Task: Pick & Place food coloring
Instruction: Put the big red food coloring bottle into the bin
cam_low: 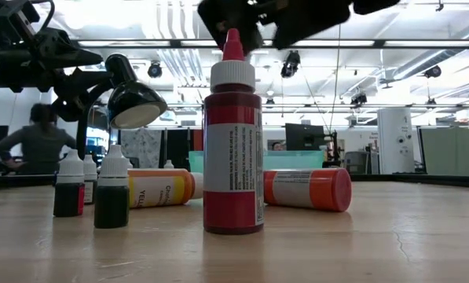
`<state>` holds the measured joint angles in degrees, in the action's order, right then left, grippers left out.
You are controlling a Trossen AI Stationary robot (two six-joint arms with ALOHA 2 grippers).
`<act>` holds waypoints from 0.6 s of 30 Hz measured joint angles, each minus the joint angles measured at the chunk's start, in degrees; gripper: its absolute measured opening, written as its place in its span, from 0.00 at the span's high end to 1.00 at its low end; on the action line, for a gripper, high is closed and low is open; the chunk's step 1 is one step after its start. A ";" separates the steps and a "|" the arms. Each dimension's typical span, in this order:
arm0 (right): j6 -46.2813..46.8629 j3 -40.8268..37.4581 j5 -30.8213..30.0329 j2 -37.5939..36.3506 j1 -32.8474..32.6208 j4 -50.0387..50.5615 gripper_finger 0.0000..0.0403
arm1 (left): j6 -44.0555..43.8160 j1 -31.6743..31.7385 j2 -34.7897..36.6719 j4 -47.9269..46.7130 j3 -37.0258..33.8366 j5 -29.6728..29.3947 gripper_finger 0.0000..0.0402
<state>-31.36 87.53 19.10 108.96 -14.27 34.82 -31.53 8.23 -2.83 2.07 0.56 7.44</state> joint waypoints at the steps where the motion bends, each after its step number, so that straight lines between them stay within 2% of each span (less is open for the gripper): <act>1: 0.77 0.00 -0.37 0.28 -0.18 -0.56 0.44 | 0.01 -0.02 0.00 0.00 0.00 -0.01 0.74; 4: 3.95 -0.16 -0.67 0.77 -0.91 -0.74 0.38 | 0.00 -0.04 0.00 0.00 0.00 -0.02 0.74; 10: 3.41 -0.29 -0.84 2.78 -2.73 -3.66 0.29 | 0.01 -0.04 -0.02 -0.02 0.02 0.01 0.74; 18: 4.25 -0.28 -0.82 4.60 -3.09 -5.49 0.25 | 0.02 -0.04 -0.04 0.00 0.02 0.00 0.74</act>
<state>-27.11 87.24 18.28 113.56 -17.37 29.33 -31.51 8.19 -2.87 2.07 0.57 7.44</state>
